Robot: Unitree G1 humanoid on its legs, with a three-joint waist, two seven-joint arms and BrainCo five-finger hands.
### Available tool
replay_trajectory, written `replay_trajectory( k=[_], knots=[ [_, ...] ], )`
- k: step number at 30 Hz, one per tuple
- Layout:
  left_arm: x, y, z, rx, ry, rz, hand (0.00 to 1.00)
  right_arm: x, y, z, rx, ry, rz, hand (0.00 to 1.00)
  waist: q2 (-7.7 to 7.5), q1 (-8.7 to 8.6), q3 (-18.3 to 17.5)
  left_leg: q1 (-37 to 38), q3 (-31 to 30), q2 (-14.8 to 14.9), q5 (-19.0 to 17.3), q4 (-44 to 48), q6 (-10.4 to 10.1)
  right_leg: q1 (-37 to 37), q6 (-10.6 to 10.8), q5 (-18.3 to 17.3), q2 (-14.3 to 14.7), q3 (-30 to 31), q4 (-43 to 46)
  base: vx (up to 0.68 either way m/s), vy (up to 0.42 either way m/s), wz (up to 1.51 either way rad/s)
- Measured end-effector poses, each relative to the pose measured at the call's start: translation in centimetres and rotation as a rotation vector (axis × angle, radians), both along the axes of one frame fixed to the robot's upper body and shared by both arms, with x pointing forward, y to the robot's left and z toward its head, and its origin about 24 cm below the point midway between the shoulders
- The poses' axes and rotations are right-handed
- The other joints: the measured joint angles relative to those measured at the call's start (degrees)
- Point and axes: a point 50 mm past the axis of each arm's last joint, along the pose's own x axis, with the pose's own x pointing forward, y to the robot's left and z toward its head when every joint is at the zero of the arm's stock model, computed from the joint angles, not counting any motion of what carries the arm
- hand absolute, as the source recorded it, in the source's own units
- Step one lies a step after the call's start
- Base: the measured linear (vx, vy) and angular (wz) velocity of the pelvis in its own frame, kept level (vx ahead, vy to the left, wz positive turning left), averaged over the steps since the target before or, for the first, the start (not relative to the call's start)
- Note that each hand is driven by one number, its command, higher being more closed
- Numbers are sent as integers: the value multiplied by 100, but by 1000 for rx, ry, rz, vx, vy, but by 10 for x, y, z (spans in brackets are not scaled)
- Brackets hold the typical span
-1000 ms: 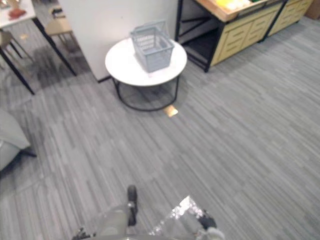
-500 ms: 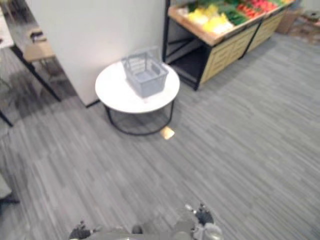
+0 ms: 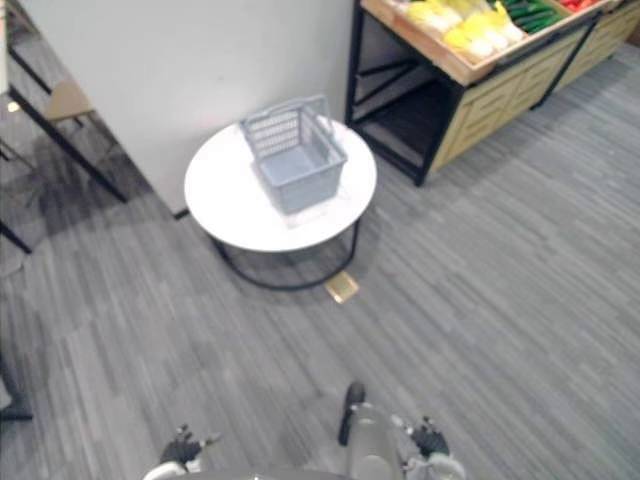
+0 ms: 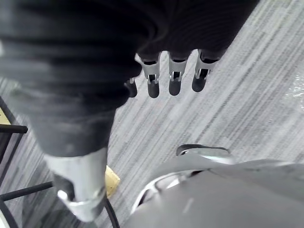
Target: Pick vegetable in the basket
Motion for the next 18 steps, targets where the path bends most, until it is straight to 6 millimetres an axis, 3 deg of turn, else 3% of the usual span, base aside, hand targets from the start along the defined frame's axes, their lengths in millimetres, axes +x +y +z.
replay_trajectory(
  k=[1, 3, 5, 6, 9, 10, 12, 13, 14, 15, 16, 17, 18],
  knots=[
    [1, -1, 0, -3, -3, 1, 0, 0, 0, 0, -1, -1, 6, 0, -5, -1, 2, -112, -70, 34, 118, 307, -102, 81, -40, -94, 2, -32, 54, 467, -245, 24],
    [6, -5, 1, -22, -21, 11, 0, -3, -3, 0, -14, 15, 30, 0, -29, 9, 14, -691, -284, 111, 1026, 1722, -611, 492, -93, -389, 5, -123, 42, 477, -230, 19],
    [8, -3, 1, -18, -27, 14, 0, -7, 1, -2, -12, 29, 63, 0, -100, 4, 66, -1152, -190, 249, 1735, 2885, -567, 935, -87, -636, -24, -182, -64, 421, -132, 24],
    [10, -2, 2, -15, -38, 18, 0, -9, 0, -2, -13, 35, 57, 0, -81, 7, 81, -1602, 71, 409, 1215, 3808, -424, 1311, -116, -845, -36, -260, -103, 367, -84, 33],
    [14, 2, 4, -9, -57, 36, 0, -9, 2, -2, -11, 30, 58, 0, -98, 45, 88, -2220, 377, 392, 618, 4225, -81, 1809, -34, -1052, -56, -366, -283, 265, -23, 27],
    [16, 3, 6, -8, -76, 49, 0, -7, 2, -1, -13, 23, 70, 0, -94, 68, 91, -2622, 509, 313, 370, 4111, 69, 1990, 49, -1130, -59, -371, -367, 251, 41, 6],
    [20, 3, 7, -14, -95, 70, 0, -1, 4, 0, -12, 10, 80, 0, -107, 161, 96, -2963, 849, 173, 197, 3083, 138, 2205, 137, -1185, -111, -346, -503, 297, 118, -18],
    [21, 2, 7, -10, -97, 56, 0, 1, 6, 0, -9, 2, 84, 0, -112, 176, 98, -2899, 1047, -20, 312, 1481, 237, 2377, 311, -1276, -175, -317, -575, 314, 179, -25],
    [20, 2, 7, -11, -94, 50, 0, 3, 7, 1, -10, -5, 86, 0, -104, 176, 95, -2855, 1102, -86, 476, 797, 267, 2448, 390, -1326, -189, -292, -583, 428, 256, -29],
    [18, 1, 7, -10, -89, 43, 0, 3, 6, 1, -14, -6, 92, 0, -60, 184, 78, -2734, 1138, -143, 1040, -272, 338, 2615, 534, -1415, -153, -204, -665, 334, 210, -33],
    [17, 2, 7, -8, -89, 44, 0, 3, 6, 1, -19, -3, 99, 0, -80, 216, 64, -2661, 1169, -148, 1375, -310, 400, 2683, 577, -1446, -153, -101, -707, 445, 239, -43],
    [17, 6, 7, 6, -86, 32, 0, 6, 15, 0, -2, -8, 118, 0, -198, 250, -53, -2650, 1287, -300, 1359, -249, 690, 2773, 607, -1437, -240, 42, -908, 566, 235, -35],
    [19, 12, 9, 23, -89, 20, 0, 7, 25, -1, 20, -10, 139, 0, -410, 200, -116, -2709, 1347, -451, 1184, -166, 786, 2771, 676, -1295, -362, 210, -992, 571, 225, -17]
  ],
)
